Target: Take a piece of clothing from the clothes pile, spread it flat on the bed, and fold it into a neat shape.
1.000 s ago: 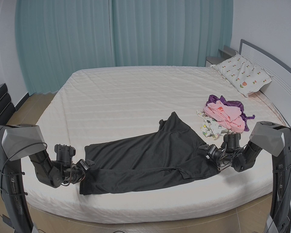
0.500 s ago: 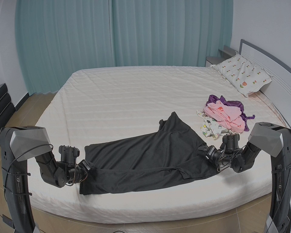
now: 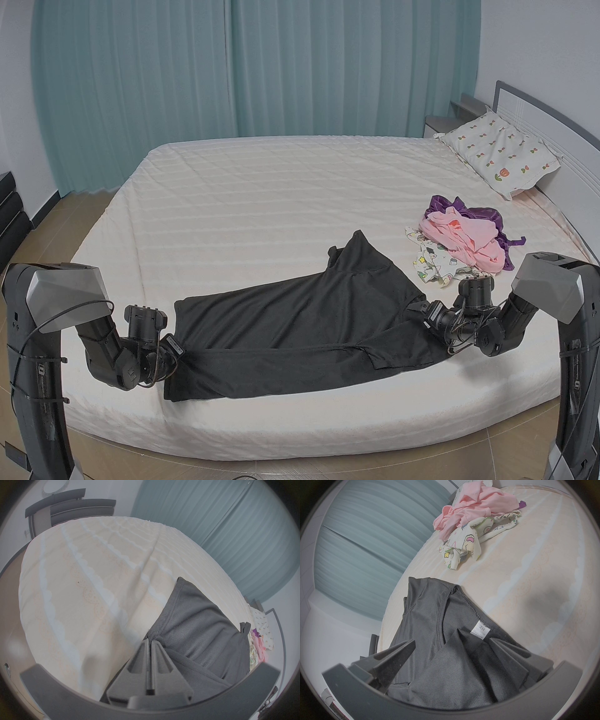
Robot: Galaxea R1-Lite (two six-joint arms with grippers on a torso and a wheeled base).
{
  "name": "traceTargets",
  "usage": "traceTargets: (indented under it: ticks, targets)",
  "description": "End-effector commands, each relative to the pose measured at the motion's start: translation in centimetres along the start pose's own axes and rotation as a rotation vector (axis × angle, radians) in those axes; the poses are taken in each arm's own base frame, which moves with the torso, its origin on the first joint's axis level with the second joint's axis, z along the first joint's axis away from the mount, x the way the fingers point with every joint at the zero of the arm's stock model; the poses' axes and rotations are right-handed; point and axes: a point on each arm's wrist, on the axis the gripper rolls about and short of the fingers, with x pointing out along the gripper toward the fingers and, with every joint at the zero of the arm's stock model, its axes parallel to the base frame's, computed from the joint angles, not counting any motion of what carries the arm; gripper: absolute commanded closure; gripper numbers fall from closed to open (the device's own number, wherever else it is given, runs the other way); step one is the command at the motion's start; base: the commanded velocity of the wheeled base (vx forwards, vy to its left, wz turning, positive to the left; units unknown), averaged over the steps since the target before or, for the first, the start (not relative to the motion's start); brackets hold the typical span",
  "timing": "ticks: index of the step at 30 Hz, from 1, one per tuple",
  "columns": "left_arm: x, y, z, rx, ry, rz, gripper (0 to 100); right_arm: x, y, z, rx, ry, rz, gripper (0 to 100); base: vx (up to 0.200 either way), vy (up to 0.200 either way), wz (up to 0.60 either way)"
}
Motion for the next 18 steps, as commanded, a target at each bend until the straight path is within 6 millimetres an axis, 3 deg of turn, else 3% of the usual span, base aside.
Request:
traceTargets:
  ticks: [1, 8, 9, 14, 18]
  targets:
    - [-0.1, 0.0, 0.1, -0.01, -0.002, 0.0, 100, 0.0, 0.0, -0.1, -0.004, 0.001, 0.001, 0, 0.0, 0.0, 0.0]
    - [-0.2, -0.1, 0.2, -0.012, -0.005, -0.004, 100, 0.0, 0.0, -0.1, -0.011, 0.002, 0.0, 0, 0.0, 0.0, 0.0]
    - [-0.2, -0.1, 0.2, -0.012, -0.005, -0.004, 0, 0.0, 0.0, -0.1, -0.011, 0.002, 0.0, 0, 0.0, 0.0, 0.0]
    - [-0.5, -0.2, 0.4, -0.018, -0.011, -0.012, 0, 0.0, 0.0, 0.0, -0.007, 0.0, 0.004, 0, 0.0, 0.0, 0.0]
    - [-2.2, -0.4, 0.9, -0.024, -0.032, -0.04, 0, -0.4, 0.3, 0.4, -0.006, -0.036, 0.032, 0, 0.0, 0.0, 0.0]
